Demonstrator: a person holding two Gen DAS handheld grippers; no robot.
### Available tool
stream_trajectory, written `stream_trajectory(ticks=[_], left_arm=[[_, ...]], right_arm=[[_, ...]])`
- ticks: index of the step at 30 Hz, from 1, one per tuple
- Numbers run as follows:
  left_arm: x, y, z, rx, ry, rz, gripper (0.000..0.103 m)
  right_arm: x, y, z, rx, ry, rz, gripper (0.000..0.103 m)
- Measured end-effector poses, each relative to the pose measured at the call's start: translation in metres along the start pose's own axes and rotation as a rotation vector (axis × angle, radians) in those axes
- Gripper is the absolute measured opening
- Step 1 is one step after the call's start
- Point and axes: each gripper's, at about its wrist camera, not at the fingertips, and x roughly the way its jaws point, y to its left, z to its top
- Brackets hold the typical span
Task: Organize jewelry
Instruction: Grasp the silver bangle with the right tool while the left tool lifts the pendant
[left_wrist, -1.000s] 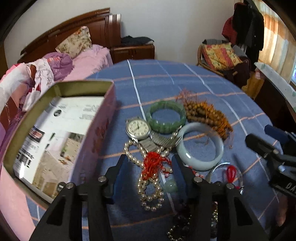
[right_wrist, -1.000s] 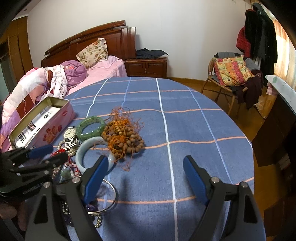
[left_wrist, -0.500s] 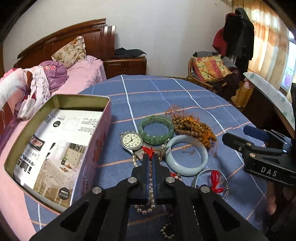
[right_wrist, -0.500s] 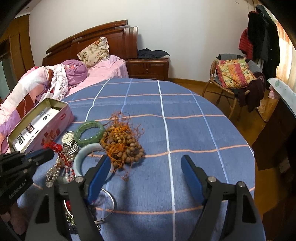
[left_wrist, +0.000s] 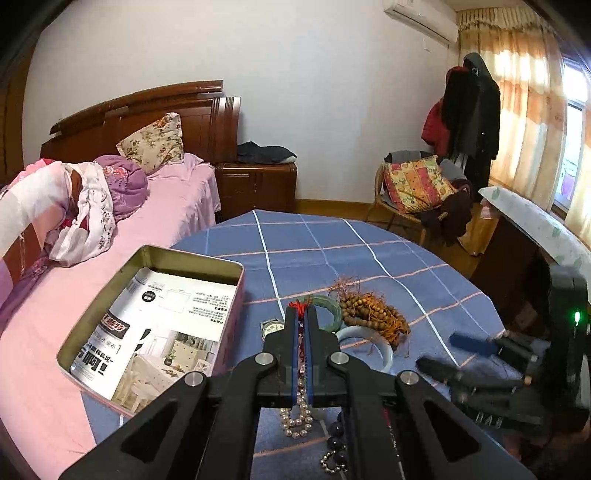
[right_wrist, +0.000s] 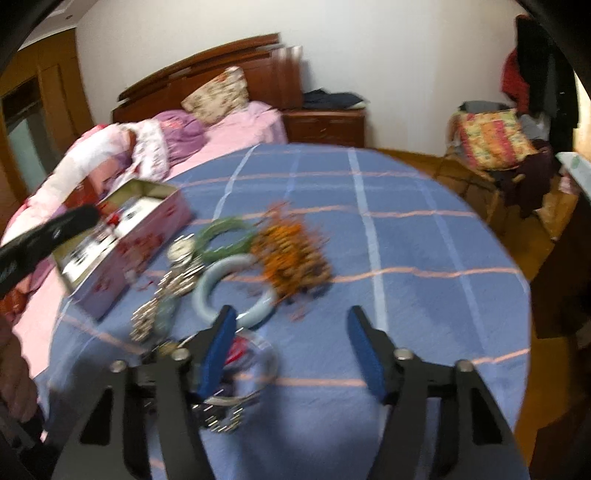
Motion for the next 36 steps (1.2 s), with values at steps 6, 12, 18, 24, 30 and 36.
stream_trajectory(ticks=[6, 12, 18, 24, 30, 36], left_arm=[[-0.005, 0.001, -0.002, -0.001, -0.012, -0.004, 0.001], [-0.013, 0.005, 0.002, -0.015, -0.034, -0.01, 0.001], [-0.018, 0.007, 0.005, -0.027, -0.05, -0.011, 0.001], [-0.017, 0.008, 0.002, -0.027, -0.04, -0.011, 0.001], [-0.019, 0.013, 0.001, -0.039, -0.041, -0.01, 0.001], [-0.032, 0.012, 0.008, -0.032, -0.077, -0.016, 0.001]], right_arm=[[0.01, 0.014, -0.011, -0.04, 0.05, 0.033, 0.04], [0.003, 0.019, -0.007, -0.054, 0.034, 0.06, 0.039], [0.003, 0.044, -0.013, -0.137, 0.055, 0.137, 0.028], [0.022, 0.068, -0.02, -0.21, 0.097, 0.125, 0.021], [0.02, 0.071, -0.024, -0.235, 0.072, 0.087, 0.007], [-0.008, 0.057, -0.011, -0.186, -0.022, 0.074, 0.008]])
